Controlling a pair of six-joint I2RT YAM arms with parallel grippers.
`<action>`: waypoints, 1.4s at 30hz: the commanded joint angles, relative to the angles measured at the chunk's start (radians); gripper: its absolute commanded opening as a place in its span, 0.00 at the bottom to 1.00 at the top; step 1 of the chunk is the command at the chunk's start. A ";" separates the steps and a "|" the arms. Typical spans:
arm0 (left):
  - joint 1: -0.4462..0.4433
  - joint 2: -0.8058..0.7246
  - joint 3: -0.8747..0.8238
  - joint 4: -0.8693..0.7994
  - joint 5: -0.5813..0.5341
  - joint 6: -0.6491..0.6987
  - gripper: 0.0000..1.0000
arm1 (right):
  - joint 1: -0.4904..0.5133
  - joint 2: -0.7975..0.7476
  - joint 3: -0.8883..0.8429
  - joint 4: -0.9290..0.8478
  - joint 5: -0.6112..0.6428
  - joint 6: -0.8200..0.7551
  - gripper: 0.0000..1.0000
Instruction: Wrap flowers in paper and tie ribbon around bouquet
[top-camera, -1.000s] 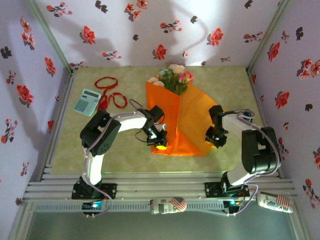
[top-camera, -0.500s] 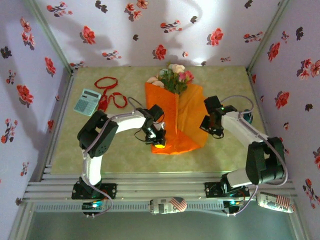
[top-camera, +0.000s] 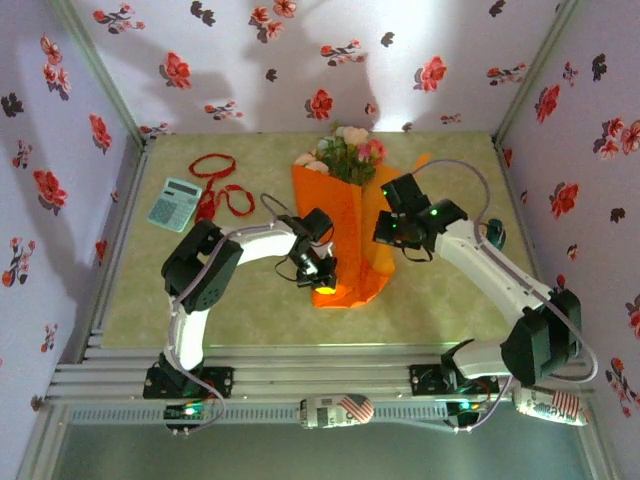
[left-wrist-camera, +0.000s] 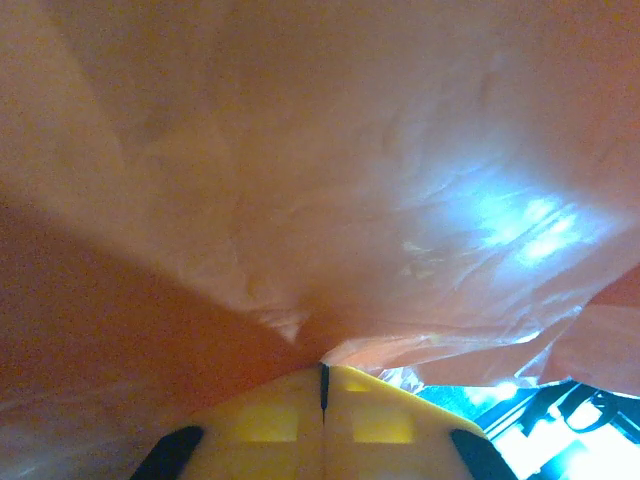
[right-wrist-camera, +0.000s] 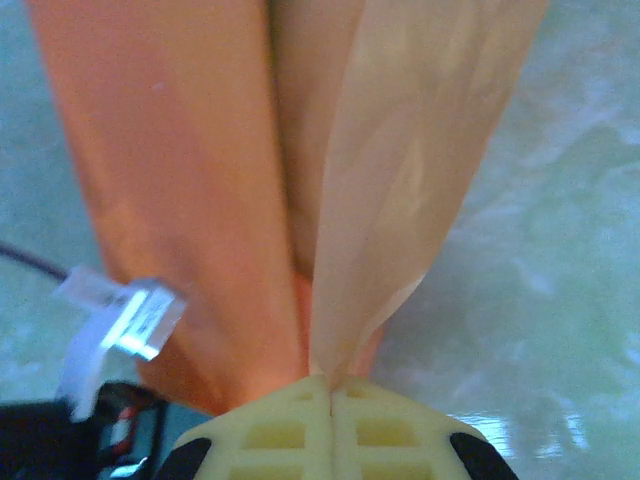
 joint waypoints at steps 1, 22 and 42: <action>-0.008 0.056 -0.001 0.009 -0.039 -0.009 0.02 | 0.053 -0.032 0.018 0.076 -0.055 -0.070 0.00; 0.031 0.083 0.212 0.082 0.108 -0.164 0.01 | 0.086 -0.029 0.012 0.165 -0.124 -0.064 0.00; 0.035 0.008 0.092 0.261 0.017 -0.234 0.10 | 0.085 0.033 0.001 0.244 -0.190 -0.020 0.00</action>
